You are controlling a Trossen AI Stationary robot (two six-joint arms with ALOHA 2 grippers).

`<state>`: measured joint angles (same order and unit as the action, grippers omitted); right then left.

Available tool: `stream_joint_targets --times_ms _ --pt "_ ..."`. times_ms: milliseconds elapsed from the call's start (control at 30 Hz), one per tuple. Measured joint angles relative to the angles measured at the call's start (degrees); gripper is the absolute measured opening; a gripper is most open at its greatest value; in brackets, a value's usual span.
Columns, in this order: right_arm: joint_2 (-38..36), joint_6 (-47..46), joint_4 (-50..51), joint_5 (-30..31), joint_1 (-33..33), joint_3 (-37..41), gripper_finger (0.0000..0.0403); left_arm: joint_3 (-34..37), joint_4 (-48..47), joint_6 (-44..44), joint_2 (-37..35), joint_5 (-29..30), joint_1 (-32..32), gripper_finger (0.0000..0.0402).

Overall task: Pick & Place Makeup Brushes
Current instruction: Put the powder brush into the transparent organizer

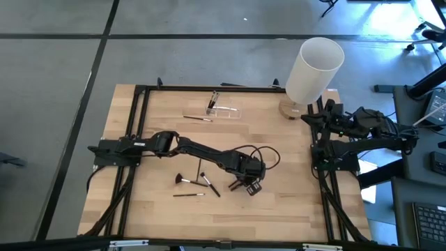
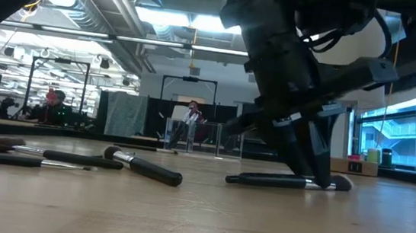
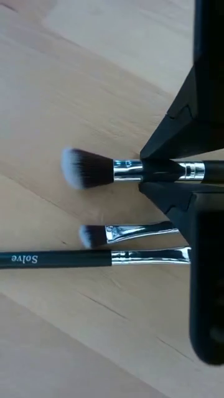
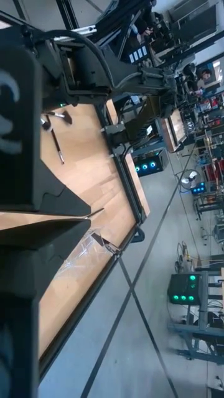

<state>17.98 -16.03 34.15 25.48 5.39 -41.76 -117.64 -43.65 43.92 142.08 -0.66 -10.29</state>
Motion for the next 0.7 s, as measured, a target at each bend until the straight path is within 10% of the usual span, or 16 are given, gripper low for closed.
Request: stream_joint_targets --times_ms 400,700 --pt "0.0 -0.4 0.1 -0.1 0.0 0.0 0.002 0.7 0.8 -6.9 -6.9 5.4 2.0 0.0063" --pt "0.0 -0.6 0.5 0.0 0.0 0.0 0.002 0.4 2.1 -17.6 -16.5 39.8 5.3 0.0059"
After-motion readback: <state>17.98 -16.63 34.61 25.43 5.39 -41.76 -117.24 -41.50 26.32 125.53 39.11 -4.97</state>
